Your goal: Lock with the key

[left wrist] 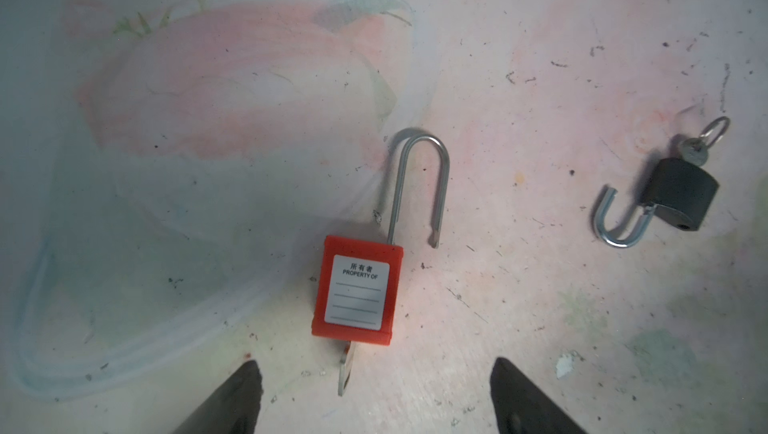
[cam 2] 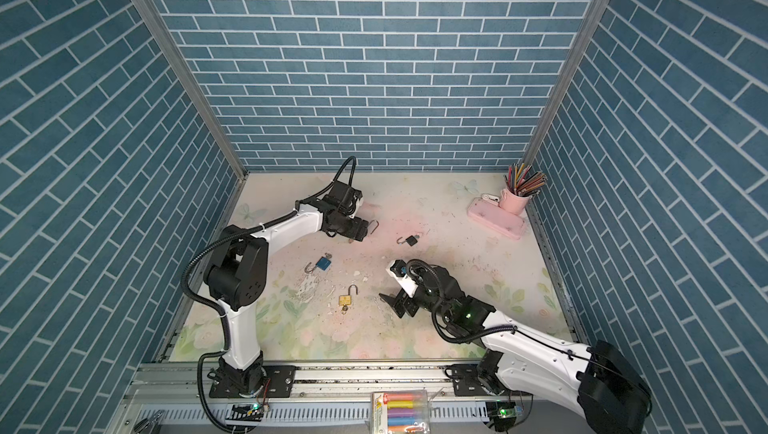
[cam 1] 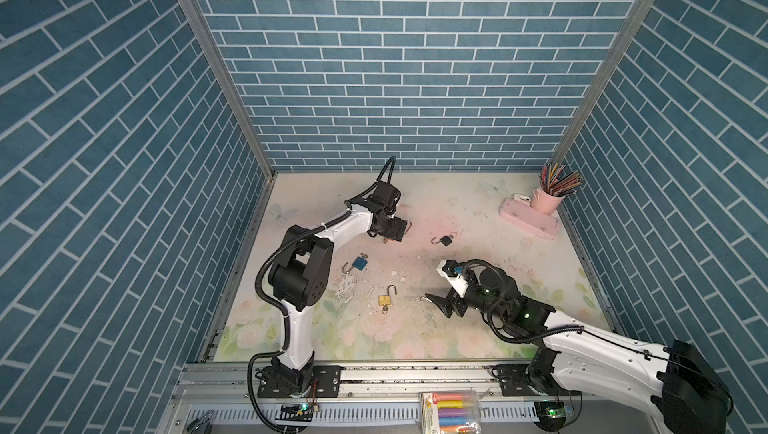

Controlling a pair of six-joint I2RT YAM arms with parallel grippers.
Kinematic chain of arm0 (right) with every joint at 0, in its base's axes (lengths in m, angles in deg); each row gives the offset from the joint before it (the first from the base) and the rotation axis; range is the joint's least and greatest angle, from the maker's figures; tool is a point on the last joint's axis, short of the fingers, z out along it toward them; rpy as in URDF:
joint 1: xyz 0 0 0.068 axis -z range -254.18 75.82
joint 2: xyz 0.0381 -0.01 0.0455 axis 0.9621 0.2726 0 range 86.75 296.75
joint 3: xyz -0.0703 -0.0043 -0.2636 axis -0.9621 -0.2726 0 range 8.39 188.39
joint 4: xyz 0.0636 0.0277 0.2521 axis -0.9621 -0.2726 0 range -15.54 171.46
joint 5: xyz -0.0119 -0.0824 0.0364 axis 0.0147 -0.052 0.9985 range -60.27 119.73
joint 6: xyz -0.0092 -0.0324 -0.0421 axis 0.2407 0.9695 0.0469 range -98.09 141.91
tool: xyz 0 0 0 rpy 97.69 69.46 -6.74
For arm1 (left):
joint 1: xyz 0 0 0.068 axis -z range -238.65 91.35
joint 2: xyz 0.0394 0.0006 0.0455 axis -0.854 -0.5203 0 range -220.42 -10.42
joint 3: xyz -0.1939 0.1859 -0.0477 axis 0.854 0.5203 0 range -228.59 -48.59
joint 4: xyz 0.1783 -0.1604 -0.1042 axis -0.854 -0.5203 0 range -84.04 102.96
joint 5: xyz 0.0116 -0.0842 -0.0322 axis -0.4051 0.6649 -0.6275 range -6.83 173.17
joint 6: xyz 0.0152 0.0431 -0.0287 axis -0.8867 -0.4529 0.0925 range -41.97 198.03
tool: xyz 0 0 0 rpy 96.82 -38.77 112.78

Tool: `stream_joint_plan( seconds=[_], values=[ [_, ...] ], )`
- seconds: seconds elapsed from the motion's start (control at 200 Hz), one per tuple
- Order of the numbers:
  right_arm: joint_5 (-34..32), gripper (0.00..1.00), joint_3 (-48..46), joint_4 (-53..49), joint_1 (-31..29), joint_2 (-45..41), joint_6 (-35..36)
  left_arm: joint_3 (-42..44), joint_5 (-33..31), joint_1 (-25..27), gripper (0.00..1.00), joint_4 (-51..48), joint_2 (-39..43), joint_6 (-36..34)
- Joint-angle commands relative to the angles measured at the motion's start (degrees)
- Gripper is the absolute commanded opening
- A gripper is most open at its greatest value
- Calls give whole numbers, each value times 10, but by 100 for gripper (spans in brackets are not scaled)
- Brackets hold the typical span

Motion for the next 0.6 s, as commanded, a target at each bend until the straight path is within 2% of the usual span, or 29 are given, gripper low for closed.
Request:
stream_joint_plan(
  seconds=[0.0, 0.415, 0.595],
  values=[
    [-9, 91, 3, 15, -3, 4, 4, -20, -23, 1, 87, -16, -25, -21],
    [-6, 91, 19, 17, -2, 31, 10, -18, -39, 1, 87, 11, -58, -16],
    [-8, 90, 20, 15, -3, 33, 9, -18, -30, 0, 81, 13, -65, -17]
  ],
)
